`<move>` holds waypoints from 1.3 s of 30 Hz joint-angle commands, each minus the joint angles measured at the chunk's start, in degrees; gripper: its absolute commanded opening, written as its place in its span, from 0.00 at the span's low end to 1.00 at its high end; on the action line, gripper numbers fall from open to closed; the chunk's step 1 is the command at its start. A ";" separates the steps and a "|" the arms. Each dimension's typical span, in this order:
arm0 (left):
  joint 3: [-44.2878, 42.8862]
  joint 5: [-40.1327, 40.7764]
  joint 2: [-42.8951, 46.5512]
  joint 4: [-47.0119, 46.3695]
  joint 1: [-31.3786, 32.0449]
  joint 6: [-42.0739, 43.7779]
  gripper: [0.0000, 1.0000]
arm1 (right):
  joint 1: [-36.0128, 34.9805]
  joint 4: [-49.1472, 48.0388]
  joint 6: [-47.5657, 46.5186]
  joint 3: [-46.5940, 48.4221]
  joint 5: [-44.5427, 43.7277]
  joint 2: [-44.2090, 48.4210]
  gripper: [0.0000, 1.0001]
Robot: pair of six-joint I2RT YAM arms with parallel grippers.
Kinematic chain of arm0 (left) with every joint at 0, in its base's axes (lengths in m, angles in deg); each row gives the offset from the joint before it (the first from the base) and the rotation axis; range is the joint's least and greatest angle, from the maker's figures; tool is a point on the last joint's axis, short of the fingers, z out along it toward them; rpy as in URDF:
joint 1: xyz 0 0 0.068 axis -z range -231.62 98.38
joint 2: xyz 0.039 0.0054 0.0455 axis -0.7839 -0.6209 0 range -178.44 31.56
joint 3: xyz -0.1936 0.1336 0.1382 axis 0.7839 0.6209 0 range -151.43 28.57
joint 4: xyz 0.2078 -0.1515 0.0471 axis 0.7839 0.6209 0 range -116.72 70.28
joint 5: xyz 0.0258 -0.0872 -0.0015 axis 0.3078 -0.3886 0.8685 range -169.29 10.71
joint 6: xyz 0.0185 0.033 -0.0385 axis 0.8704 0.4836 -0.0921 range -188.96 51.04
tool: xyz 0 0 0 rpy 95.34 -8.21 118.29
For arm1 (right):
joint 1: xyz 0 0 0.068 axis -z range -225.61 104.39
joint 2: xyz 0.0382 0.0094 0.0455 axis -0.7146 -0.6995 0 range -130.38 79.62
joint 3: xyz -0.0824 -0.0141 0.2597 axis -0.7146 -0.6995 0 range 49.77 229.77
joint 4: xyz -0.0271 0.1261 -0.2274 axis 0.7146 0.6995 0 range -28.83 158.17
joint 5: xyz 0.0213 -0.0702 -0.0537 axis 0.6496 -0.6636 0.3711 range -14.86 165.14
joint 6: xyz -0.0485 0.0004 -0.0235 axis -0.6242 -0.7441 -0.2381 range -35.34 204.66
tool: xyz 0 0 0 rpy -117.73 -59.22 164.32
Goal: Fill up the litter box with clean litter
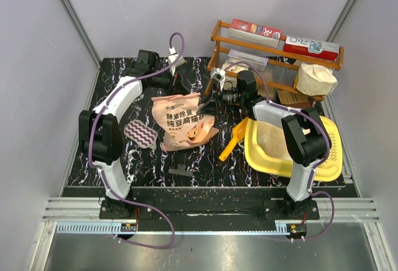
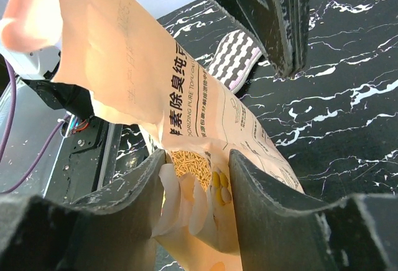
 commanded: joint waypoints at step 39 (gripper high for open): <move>52.83 2.69 44.44 -49.63 -14.39 -30.46 0.65 | 1.61 24.77 -0.75 11.11 -4.69 -0.14 0.00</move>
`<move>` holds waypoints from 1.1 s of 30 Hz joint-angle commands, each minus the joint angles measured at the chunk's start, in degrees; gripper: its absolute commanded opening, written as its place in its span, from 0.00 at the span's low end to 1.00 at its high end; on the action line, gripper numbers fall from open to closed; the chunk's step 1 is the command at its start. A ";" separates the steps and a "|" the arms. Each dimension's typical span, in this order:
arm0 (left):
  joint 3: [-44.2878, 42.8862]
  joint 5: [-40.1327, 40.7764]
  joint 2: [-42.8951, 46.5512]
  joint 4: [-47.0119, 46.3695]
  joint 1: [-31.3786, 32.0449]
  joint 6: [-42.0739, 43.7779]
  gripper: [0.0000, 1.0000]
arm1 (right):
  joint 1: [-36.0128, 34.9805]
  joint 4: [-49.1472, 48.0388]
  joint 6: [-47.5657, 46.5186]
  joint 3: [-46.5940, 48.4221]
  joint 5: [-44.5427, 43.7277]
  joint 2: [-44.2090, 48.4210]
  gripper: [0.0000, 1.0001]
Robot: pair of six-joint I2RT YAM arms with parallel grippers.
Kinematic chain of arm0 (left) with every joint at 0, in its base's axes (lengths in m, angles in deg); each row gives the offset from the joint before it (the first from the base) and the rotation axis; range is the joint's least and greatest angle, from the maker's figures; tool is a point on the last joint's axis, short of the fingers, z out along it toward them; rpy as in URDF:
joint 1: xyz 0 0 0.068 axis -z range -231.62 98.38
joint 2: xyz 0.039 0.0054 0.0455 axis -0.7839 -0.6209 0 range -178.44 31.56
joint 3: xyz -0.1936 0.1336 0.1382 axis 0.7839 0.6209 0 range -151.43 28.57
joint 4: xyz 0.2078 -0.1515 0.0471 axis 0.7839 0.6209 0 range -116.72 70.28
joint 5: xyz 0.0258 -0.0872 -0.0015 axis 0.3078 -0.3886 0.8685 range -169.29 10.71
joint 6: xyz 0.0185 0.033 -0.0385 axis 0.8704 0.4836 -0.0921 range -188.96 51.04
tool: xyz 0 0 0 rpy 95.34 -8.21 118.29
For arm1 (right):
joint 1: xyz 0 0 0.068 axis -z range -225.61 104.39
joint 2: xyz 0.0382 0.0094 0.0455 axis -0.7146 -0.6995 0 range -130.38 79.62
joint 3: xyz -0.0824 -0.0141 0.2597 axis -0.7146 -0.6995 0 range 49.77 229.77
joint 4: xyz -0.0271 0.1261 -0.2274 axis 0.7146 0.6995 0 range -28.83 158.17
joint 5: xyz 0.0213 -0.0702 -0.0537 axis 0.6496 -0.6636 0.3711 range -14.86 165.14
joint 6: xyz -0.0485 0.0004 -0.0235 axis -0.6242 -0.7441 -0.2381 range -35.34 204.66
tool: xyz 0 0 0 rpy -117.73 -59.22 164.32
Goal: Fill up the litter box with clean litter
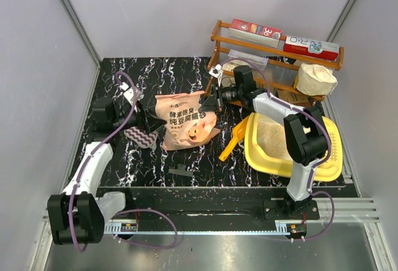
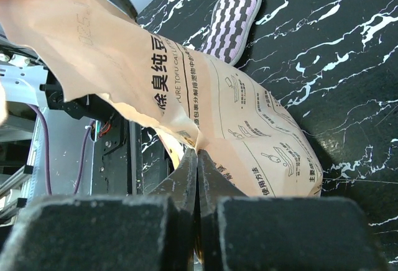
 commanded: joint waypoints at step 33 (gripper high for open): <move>-7.54 -3.84 -18.65 -17.01 7.32 -8.45 0.48 | 3.04 2.15 -1.58 0.76 5.19 2.45 0.00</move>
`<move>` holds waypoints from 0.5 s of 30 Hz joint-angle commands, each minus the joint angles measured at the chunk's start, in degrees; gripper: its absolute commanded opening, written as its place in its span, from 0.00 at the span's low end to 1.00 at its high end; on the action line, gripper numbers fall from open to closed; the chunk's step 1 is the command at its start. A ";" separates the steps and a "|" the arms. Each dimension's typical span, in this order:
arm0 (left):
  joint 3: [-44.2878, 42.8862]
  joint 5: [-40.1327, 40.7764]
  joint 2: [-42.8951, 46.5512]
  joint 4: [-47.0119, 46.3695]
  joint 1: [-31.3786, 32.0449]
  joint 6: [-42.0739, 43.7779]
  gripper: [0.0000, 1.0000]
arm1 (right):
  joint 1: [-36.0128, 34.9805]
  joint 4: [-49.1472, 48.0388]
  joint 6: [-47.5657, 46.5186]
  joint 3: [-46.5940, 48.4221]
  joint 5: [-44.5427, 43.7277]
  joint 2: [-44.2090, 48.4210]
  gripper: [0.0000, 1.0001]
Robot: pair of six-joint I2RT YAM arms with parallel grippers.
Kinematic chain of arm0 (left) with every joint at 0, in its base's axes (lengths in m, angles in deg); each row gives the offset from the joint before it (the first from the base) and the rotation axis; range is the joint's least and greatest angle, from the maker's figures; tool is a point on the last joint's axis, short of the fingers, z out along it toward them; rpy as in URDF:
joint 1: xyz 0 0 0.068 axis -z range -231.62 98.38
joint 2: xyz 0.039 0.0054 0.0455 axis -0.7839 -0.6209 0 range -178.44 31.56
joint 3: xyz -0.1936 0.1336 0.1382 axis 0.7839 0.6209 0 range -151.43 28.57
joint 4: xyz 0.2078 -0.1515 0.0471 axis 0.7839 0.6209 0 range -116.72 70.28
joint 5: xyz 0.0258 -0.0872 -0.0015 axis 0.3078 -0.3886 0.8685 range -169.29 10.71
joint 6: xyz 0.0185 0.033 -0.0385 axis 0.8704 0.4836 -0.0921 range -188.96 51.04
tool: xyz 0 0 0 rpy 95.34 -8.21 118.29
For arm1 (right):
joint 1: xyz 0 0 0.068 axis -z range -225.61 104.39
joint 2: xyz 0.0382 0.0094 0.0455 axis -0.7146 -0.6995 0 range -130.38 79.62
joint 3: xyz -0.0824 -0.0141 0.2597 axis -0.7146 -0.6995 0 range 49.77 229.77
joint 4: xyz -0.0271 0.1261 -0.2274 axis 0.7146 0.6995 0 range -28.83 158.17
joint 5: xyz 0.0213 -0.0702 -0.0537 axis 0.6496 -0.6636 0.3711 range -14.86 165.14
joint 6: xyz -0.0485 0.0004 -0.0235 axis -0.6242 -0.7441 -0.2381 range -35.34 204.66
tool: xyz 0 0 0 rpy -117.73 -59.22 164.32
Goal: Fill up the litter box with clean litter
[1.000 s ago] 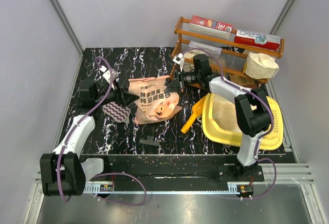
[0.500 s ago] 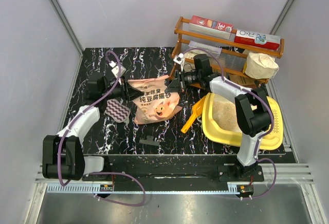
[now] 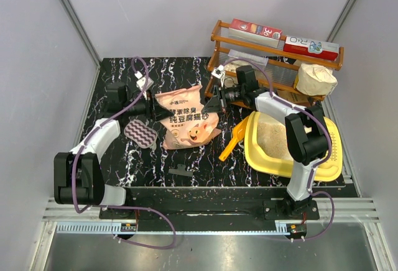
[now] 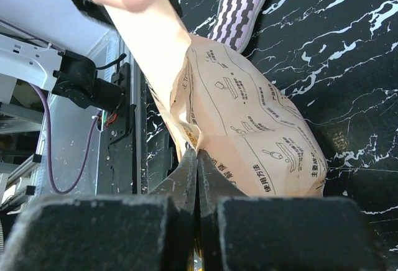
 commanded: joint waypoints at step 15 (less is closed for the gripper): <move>6.01 -8.62 -4.10 -32.12 -1.26 -36.53 0.00 | 3.75 -1.05 10.97 0.74 7.71 3.13 0.00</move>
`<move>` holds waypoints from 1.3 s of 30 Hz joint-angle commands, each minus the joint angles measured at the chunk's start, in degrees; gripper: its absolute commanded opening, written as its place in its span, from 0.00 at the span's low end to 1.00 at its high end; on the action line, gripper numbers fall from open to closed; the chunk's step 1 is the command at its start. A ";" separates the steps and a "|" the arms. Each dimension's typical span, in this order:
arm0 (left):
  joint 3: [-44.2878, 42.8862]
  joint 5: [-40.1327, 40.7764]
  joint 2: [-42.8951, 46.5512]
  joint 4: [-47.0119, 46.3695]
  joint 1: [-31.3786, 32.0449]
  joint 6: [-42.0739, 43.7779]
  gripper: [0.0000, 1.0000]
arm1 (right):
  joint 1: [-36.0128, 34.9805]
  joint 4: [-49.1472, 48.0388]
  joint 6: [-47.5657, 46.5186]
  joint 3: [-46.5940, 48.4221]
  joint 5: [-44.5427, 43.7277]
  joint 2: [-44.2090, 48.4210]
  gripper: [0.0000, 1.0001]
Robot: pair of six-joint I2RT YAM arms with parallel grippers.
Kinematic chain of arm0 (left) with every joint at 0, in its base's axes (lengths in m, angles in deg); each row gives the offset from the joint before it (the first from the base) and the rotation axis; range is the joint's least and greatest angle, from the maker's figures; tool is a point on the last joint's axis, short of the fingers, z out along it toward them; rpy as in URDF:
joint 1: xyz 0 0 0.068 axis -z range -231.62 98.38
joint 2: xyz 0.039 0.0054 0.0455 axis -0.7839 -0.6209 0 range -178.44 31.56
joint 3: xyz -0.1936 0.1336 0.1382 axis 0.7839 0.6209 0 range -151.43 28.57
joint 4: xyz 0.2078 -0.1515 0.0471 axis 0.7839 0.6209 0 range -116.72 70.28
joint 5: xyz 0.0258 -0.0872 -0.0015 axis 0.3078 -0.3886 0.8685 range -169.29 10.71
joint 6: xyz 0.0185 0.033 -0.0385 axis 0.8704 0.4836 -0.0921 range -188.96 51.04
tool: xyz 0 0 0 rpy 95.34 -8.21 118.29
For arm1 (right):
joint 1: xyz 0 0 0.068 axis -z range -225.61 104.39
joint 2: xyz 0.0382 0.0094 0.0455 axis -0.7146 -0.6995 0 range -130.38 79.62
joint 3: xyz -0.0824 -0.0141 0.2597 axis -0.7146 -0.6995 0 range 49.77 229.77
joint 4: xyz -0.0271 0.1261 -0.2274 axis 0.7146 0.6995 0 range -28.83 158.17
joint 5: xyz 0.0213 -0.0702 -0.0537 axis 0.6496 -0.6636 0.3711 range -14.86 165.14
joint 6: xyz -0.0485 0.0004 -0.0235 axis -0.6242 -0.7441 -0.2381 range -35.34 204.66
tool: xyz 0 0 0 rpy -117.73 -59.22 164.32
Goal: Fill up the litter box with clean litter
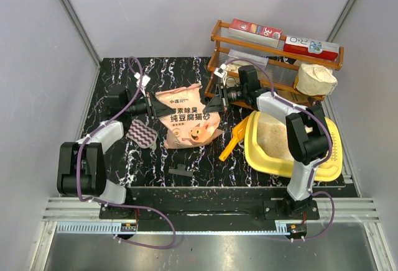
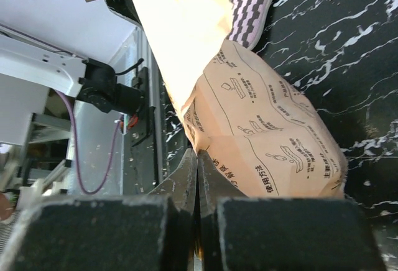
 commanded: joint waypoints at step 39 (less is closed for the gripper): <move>-15.69 -14.69 -20.43 51.25 -3.21 -16.31 0.12 | 4.31 12.08 38.88 3.28 12.27 -6.54 0.00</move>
